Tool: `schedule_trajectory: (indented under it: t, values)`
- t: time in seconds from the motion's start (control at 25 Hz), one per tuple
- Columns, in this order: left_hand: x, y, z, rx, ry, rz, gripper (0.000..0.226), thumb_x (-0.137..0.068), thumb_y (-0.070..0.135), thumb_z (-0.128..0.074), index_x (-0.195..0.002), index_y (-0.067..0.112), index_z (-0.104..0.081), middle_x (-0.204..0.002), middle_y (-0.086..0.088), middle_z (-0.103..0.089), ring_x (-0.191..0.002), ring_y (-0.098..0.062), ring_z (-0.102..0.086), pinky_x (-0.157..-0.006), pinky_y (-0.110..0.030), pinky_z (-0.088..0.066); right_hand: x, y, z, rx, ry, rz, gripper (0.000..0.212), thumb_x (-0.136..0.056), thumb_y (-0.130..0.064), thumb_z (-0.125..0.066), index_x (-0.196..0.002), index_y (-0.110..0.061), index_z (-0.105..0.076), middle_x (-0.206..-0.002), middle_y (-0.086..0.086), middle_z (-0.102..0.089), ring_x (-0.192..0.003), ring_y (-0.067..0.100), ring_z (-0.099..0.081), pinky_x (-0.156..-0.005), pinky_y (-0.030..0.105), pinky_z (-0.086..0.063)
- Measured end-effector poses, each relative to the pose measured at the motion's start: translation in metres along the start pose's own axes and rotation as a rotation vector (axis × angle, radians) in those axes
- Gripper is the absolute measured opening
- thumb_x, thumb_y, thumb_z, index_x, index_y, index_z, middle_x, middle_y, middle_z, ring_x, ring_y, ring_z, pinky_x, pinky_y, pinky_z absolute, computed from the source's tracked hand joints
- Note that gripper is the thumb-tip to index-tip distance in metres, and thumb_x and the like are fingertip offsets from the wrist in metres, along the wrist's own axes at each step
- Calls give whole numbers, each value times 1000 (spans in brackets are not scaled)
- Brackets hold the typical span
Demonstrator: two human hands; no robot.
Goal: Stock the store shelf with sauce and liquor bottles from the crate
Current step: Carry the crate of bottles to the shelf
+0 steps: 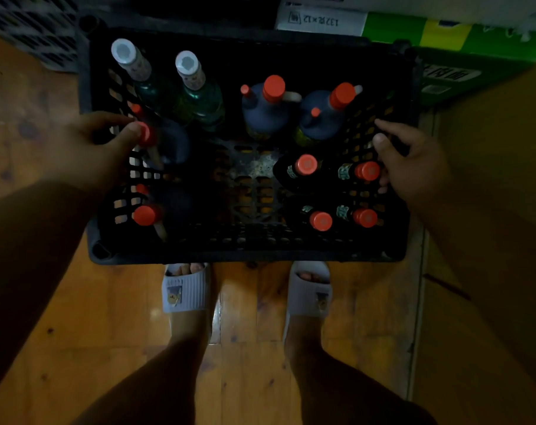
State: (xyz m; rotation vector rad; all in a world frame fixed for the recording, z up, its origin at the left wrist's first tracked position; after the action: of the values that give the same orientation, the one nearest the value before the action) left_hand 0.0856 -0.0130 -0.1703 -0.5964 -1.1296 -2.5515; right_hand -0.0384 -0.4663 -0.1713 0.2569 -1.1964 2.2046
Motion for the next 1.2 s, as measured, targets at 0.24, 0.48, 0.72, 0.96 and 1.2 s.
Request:
schedule_trajectory:
  t: [0.24, 0.48, 0.72, 0.96, 1.2]
  values:
    - [0, 7, -3, 136, -212, 29, 41, -69, 64, -70, -102, 39, -71, -107, -13, -70, -83, -37, -69, -70, -42, -61, -4, -2, -3, -30, -10, -7, 35, -97, -30, -60, -132, -25, -59, -78, 2, -63, -41, 8, -57, -42, 24, -53]
    - [14, 9, 14, 95, -42, 49, 15, -80, 55, -70, -84, 41, -71, -90, -12, -69, -76, -35, -67, -73, -55, -59, 8, -12, 8, -7, 70, -67, 35, -95, -35, -62, -129, -26, -63, -73, -2, -62, -39, 5, -54, -39, 20, -47]
    - [106, 48, 104, 90, 1, 153, 26, -86, 53, -65, -94, 29, -69, -84, -11, -67, -65, -27, -61, -61, -32, -53, 76, -113, 63, 54, 16, -96, 36, -93, -40, -64, -128, -30, -64, -109, 18, -69, -48, 4, -59, -39, 18, -48]
    - [254, 129, 264, 194, 126, 268, 34, -91, 49, -60, -121, 33, -67, -97, -2, -68, -66, -20, -60, -63, -29, -51, 179, -301, 143, 159, -125, -1, 40, -92, -46, -62, -129, -32, -63, -115, 9, -70, -61, 10, -60, -42, 21, -50]
    - [402, 166, 367, 257, 362, 361, 24, -91, 54, -58, -109, 44, -69, -104, -9, -72, -92, -28, -67, -85, -43, -55, 240, -427, 180, 166, -293, 220, 38, -92, -41, -63, -128, -29, -65, -125, 3, -68, -69, 4, -53, -85, 40, -56]
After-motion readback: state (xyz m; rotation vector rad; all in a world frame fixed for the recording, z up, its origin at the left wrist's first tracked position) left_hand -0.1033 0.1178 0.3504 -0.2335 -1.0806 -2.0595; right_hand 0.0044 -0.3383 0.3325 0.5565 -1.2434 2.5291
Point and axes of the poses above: each hand's wrist, its own x-axis away from the middle knuckle, its own z-axis out of the back of the hand, y = z × x, the point moved 9 cm from there along -x, towards the middle knuckle
